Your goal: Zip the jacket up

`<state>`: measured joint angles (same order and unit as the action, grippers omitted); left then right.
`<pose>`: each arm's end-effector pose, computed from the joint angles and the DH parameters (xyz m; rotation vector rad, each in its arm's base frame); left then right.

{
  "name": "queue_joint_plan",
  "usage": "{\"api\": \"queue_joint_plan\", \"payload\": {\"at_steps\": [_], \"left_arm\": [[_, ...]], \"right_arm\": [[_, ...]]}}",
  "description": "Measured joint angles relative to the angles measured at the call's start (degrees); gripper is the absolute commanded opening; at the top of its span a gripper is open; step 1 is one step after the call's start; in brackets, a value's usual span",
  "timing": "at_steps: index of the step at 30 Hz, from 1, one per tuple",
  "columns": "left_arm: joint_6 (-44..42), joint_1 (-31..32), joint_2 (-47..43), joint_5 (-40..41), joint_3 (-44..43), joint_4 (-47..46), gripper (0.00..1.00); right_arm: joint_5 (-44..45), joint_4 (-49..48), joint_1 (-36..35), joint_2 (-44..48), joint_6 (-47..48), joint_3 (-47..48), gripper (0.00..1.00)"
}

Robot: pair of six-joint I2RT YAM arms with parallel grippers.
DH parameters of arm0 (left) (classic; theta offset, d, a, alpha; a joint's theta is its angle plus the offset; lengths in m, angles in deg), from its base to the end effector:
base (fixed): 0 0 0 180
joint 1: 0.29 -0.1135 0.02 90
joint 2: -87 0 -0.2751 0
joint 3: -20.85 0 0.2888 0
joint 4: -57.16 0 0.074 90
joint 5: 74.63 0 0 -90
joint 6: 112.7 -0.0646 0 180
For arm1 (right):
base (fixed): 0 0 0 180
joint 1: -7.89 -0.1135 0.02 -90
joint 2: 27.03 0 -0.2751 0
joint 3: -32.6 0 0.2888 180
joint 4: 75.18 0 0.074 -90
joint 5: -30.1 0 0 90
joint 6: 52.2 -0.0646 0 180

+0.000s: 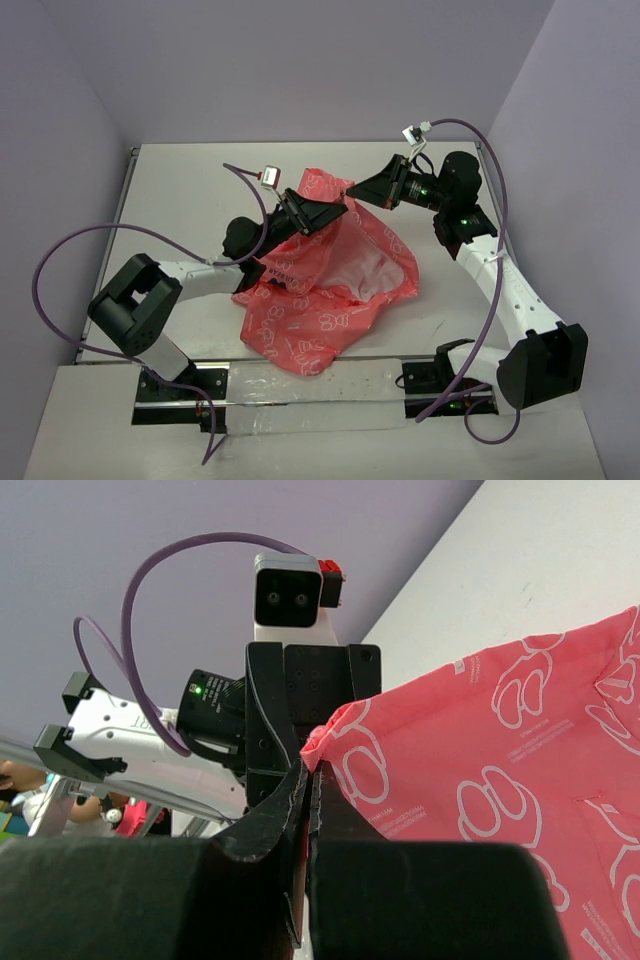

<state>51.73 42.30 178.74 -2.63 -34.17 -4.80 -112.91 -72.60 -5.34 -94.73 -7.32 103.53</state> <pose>0.2680 -0.2735 0.2736 -0.0464 1.4018 -1.9425 0.2966 0.1227 0.3856 -0.3343 1.7488 1.4760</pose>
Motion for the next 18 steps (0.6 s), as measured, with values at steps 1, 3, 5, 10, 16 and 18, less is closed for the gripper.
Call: {"api": "queue_joint_plan", "payload": {"at_steps": [1, 3, 5, 10, 16, 18], "left_arm": [[0.06, 0.00, 0.00, 0.00, 0.00, 0.00, 0.46], [0.12, 0.00, 0.00, 0.00, -0.01, 0.00, 0.47], [0.12, 0.00, 0.00, 0.00, -0.09, 0.00, 0.46], [0.12, 0.00, -0.02, 0.00, -0.15, 0.00, 0.45], [0.06, 0.00, -0.85, 0.03, -0.14, -0.01, 0.42], [0.05, 0.00, -1.14, 0.03, -0.13, 0.00, 0.39]], "right_arm": [[0.00, 0.00, 0.00, 0.00, 0.00, 0.00, 0.00], [0.02, 0.00, -0.06, 0.00, -0.02, 0.00, 0.00], [0.02, 0.00, -0.11, 0.00, -0.02, 0.00, 0.00], [0.05, 0.02, -0.40, 0.00, 0.00, 0.00, 0.00], [0.07, 0.02, -0.54, 0.00, 0.00, 0.00, 0.00], [0.13, 0.01, -0.62, 0.00, 0.00, 0.00, 0.00]]}}
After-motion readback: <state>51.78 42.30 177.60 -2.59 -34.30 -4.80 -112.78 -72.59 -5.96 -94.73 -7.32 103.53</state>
